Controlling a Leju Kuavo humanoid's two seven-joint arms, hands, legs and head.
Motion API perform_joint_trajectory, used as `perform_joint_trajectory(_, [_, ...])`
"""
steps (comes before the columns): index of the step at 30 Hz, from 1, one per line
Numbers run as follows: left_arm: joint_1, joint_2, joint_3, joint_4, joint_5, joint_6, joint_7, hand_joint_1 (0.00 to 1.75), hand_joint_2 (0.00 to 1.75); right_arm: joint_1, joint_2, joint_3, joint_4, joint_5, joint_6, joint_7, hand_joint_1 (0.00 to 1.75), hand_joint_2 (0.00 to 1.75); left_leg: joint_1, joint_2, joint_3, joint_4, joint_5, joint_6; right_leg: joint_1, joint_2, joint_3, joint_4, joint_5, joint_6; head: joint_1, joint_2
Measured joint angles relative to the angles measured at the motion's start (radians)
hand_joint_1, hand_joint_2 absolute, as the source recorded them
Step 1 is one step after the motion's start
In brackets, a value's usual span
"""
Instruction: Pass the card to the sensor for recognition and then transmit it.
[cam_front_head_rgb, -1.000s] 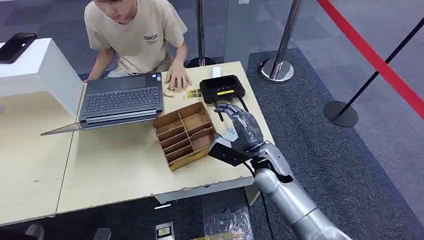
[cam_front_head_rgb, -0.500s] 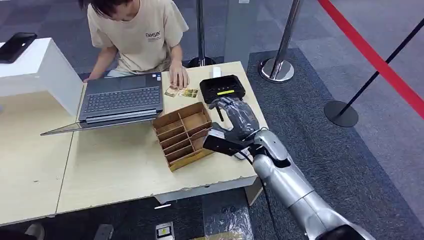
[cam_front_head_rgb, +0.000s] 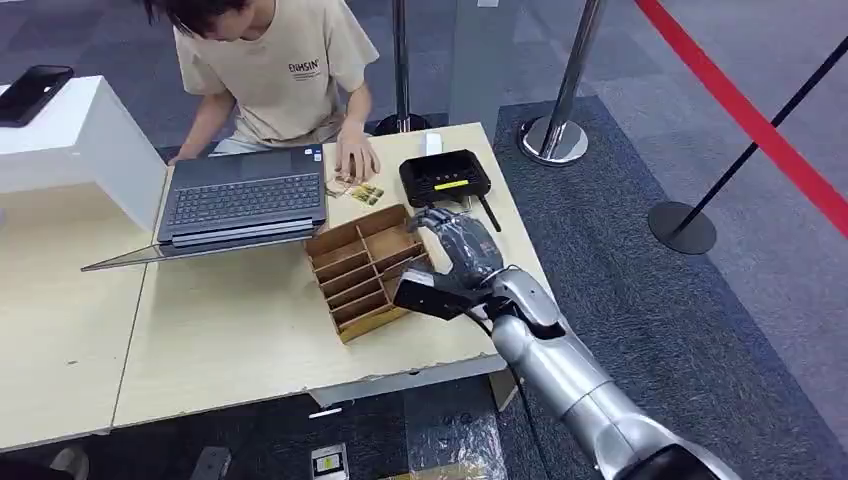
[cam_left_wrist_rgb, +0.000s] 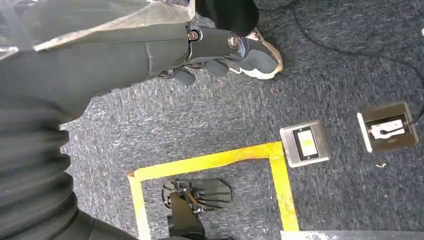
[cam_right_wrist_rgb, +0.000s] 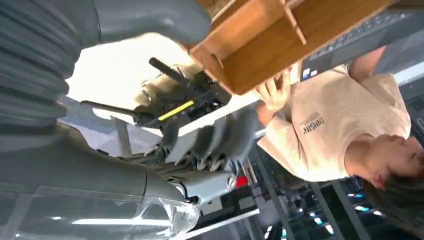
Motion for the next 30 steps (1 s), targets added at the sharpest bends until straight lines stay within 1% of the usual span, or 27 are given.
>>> perform_joint_trajectory(3, [-0.001,-0.001,0.000,0.000,-0.001,0.000,0.001,0.00,1.75,-0.001,0.010,0.008,0.028,0.000,-0.011,-0.002,0.54,1.75,0.000,0.000,0.000,0.000,0.000,0.000,0.000,0.000,0.000,0.000,0.000,0.000,0.000,0.000])
perform_joint_trajectory(11, [-0.005,-0.002,-0.001,0.000,-0.004,-0.001,0.012,0.00,1.75,-0.002,0.031,0.016,0.080,-0.004,-0.019,-0.011,0.51,1.75,0.000,0.000,0.000,0.000,0.000,0.000,0.000,0.000,0.000,0.000,0.000,0.000,0.000,0.000])
perform_joint_trajectory(13, [-0.005,-0.003,-0.001,0.000,-0.004,-0.001,0.012,0.00,1.75,-0.003,0.035,0.017,0.089,-0.007,-0.029,-0.018,0.58,1.75,0.000,0.000,0.000,0.000,0.000,0.000,0.000,0.000,0.000,0.000,0.000,0.000,0.000,0.000])
perform_joint_trajectory(17, [-0.006,-0.006,-0.001,0.000,-0.007,-0.002,0.012,0.00,1.75,-0.009,0.046,0.019,0.114,-0.013,-0.042,-0.025,0.59,1.75,0.000,0.000,0.000,0.000,0.000,0.000,0.000,0.000,0.000,0.000,0.000,0.000,0.000,0.000])
perform_joint_trajectory(18, [-0.006,-0.006,-0.001,0.000,-0.007,-0.006,0.012,0.00,1.75,-0.011,0.048,0.020,0.121,-0.013,-0.046,-0.027,0.54,1.75,0.000,0.000,0.000,0.000,0.000,0.000,0.000,0.000,0.000,0.000,0.000,0.000,0.000,0.000])
perform_joint_trajectory(19, [-0.007,-0.006,-0.001,0.000,-0.008,-0.015,0.013,0.00,1.75,-0.013,0.052,0.021,0.126,-0.013,-0.048,-0.028,0.52,1.75,0.000,0.000,0.000,0.000,0.000,0.000,0.000,0.000,0.000,0.000,0.000,0.000,0.000,0.000])
perform_joint_trajectory(22, [-0.012,-0.005,-0.001,0.000,-0.009,-0.043,0.016,0.00,1.75,-0.024,0.063,0.023,0.143,-0.013,-0.055,-0.027,0.52,1.75,0.000,0.000,0.000,0.000,0.000,0.000,0.000,0.000,0.000,0.000,0.000,0.000,0.000,0.000])
perform_joint_trajectory(25, [-0.016,-0.005,-0.001,0.000,-0.010,-0.048,0.019,0.00,1.75,-0.037,0.071,0.026,0.156,-0.010,-0.061,-0.026,0.51,1.75,0.000,0.000,0.000,0.000,0.000,0.000,0.000,0.000,0.000,0.000,0.000,0.000,0.000,0.000])
perform_joint_trajectory(27, [-0.017,-0.005,-0.001,0.000,-0.010,-0.048,0.019,0.00,1.75,-0.047,0.075,0.029,0.165,-0.002,-0.063,-0.024,0.45,1.75,0.000,0.000,0.000,0.000,0.000,0.000,0.000,0.000,0.000,0.000,0.000,0.000,0.000,0.000])
perform_joint_trajectory(30, [-0.019,-0.005,-0.001,0.000,-0.013,-0.053,0.021,0.00,1.75,-0.061,0.081,0.034,0.179,0.015,-0.071,-0.018,0.45,1.75,0.000,0.000,0.000,0.000,0.000,0.000,0.000,0.000,0.000,0.000,0.000,0.000,0.000,0.000])
